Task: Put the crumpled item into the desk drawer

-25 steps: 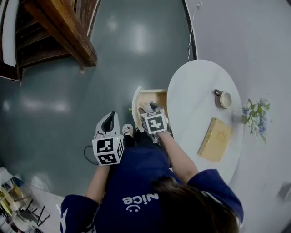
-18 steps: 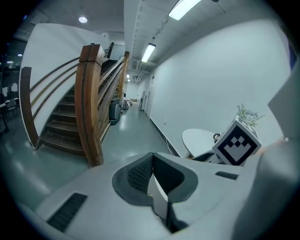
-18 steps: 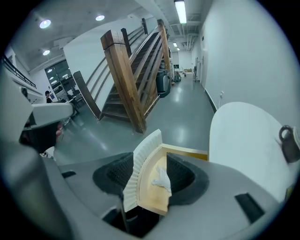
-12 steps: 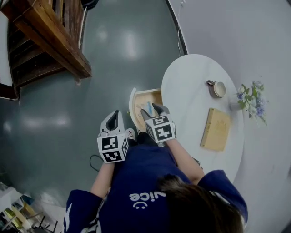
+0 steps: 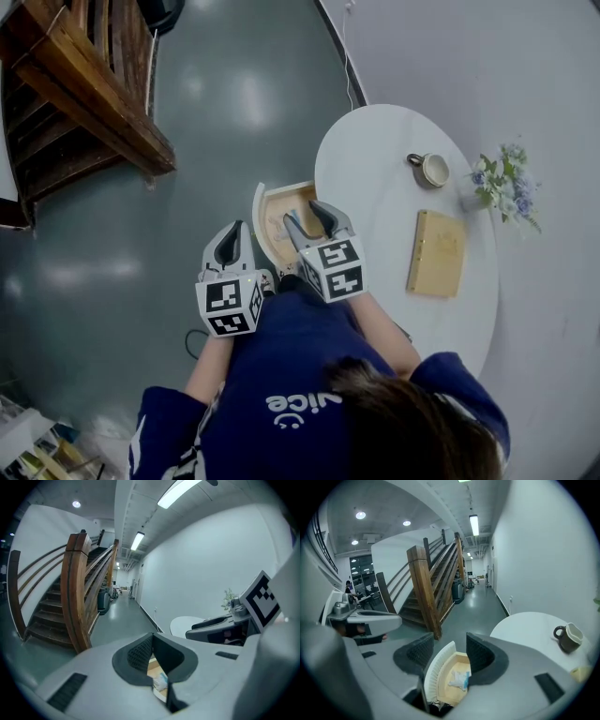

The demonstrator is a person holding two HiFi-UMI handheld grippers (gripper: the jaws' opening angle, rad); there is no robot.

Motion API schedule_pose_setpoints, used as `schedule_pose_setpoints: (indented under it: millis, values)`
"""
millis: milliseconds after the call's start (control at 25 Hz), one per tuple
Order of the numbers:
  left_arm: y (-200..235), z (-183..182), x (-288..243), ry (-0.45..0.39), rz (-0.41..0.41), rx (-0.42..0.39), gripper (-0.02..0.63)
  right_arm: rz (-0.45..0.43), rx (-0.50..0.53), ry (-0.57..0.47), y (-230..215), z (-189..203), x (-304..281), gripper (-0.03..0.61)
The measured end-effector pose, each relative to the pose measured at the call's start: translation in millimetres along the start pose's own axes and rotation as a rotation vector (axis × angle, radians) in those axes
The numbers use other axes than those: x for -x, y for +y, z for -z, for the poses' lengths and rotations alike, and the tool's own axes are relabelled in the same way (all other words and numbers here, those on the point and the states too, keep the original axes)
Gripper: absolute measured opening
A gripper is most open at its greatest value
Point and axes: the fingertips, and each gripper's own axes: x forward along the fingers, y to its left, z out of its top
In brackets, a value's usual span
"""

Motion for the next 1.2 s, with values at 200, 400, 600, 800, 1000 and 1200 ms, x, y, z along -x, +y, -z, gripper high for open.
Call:
schedule_pose_setpoints:
  millis: [200,400,600,800,1000,1200]
  values:
    - [-10,-24,7,-0.064,0.020,-0.026,0.003,0.009,0.025,-0.080,0,-20,16,0.221]
    - [-19,-47,13,-0.127,0.035,-0.067,0.003,0.033,0.040,-0.167,-2,-40,32,0.191]
    - [-18,-59,16,-0.159,0.041,-0.091,0.003,0.047,0.050,-0.210,1,-56,36,0.136]
    - [-10,-62,17,-0.158,0.030,-0.100,0.003,0.071,0.053,-0.227,4,-62,35,0.067]
    - [-6,-63,17,-0.147,0.045,-0.099,0.003,0.084,0.038,-0.260,6,-68,36,0.010]
    - [-5,-64,18,-0.147,0.050,-0.098,0.003,0.081,0.034,-0.253,7,-66,34,0.008]
